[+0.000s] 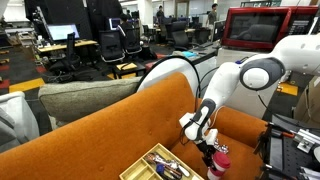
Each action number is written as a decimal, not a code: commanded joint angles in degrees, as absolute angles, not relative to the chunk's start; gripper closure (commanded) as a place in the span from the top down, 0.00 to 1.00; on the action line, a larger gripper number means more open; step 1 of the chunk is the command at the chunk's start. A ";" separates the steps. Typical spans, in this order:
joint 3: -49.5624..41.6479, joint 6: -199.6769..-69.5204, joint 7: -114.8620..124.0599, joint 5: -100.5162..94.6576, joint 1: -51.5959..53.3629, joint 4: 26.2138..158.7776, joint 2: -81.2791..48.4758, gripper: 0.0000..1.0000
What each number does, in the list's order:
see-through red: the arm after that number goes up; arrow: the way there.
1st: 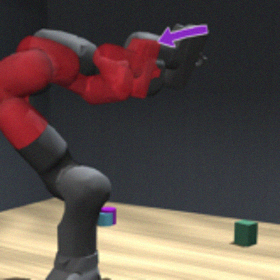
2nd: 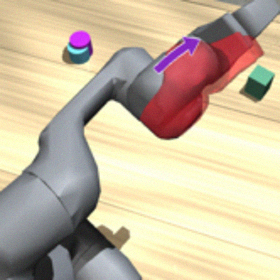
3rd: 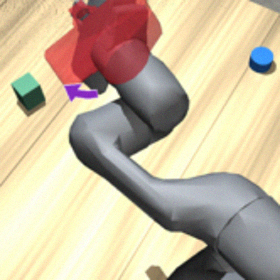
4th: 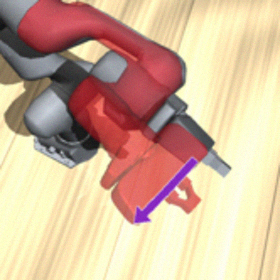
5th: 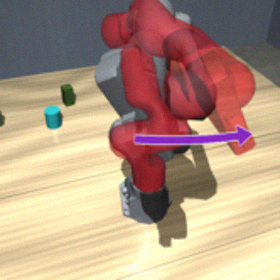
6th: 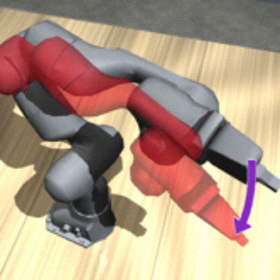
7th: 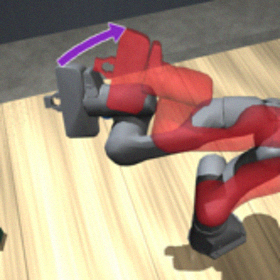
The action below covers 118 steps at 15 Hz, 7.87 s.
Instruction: Take the cup from the seat of the chair and place it in the wooden tray
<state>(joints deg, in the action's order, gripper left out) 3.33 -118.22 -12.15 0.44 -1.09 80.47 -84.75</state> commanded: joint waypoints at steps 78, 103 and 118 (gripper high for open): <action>8.33 -97.95 -12.90 -20.76 28.96 65.48 -77.59 0.73; 10.23 -110.29 -15.07 -21.48 27.52 68.64 -72.49 1.00; 6.32 -124.30 -5.94 -22.57 27.46 82.58 -60.39 1.00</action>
